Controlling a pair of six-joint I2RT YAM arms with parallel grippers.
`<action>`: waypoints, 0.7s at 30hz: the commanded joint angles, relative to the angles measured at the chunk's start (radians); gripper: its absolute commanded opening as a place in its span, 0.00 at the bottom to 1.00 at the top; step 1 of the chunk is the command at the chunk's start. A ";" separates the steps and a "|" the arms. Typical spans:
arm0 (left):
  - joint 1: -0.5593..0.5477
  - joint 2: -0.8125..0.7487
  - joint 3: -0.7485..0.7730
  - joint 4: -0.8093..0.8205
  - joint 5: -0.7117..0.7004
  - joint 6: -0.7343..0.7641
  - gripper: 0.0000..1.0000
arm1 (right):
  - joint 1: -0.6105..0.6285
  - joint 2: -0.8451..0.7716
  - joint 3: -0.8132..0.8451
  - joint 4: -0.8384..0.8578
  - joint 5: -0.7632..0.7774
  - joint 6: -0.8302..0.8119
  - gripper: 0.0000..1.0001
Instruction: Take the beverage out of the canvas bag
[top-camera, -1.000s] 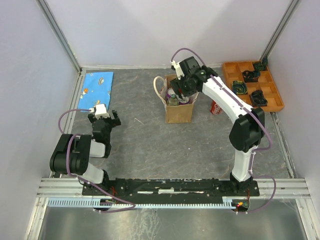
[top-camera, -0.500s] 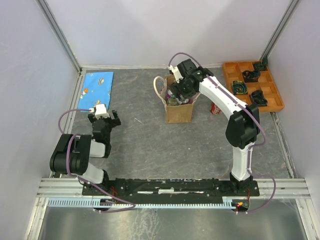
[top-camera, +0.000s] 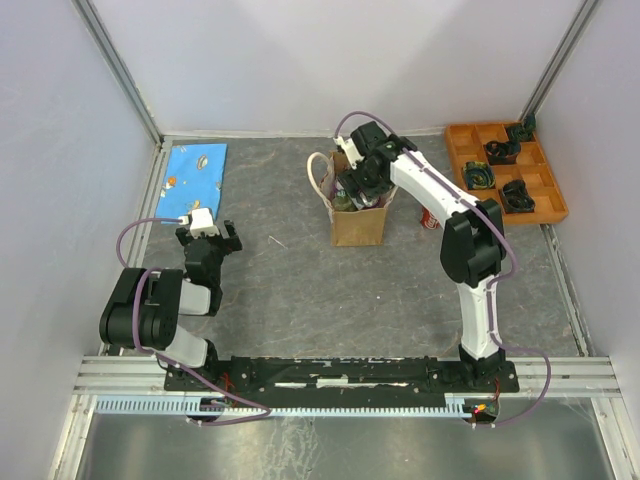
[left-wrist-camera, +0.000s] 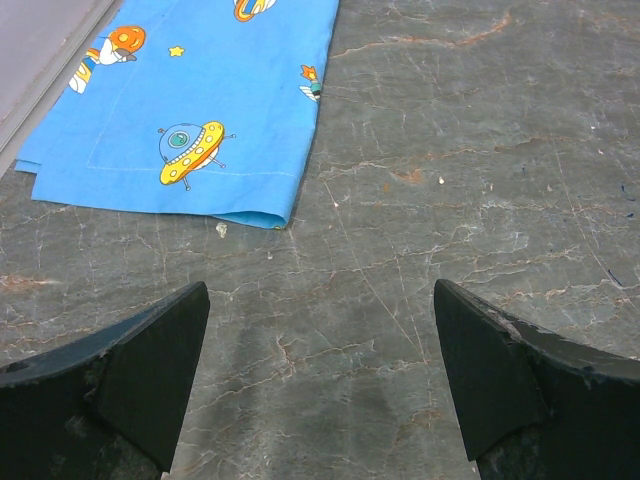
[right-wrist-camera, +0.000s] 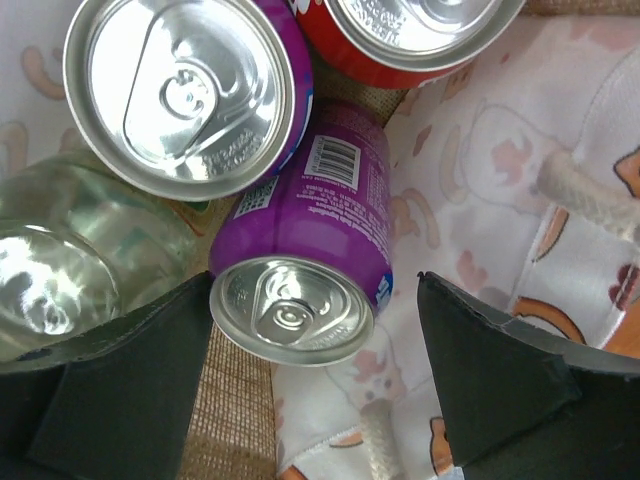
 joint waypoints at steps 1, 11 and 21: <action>-0.002 0.007 0.019 0.041 -0.004 0.042 0.99 | 0.002 0.025 0.045 0.047 0.024 -0.004 0.89; -0.002 0.006 0.019 0.042 -0.003 0.042 0.99 | -0.018 0.064 0.034 0.105 0.045 0.032 0.61; -0.002 0.006 0.019 0.042 -0.003 0.042 0.99 | -0.027 0.032 0.022 0.124 0.068 0.055 0.00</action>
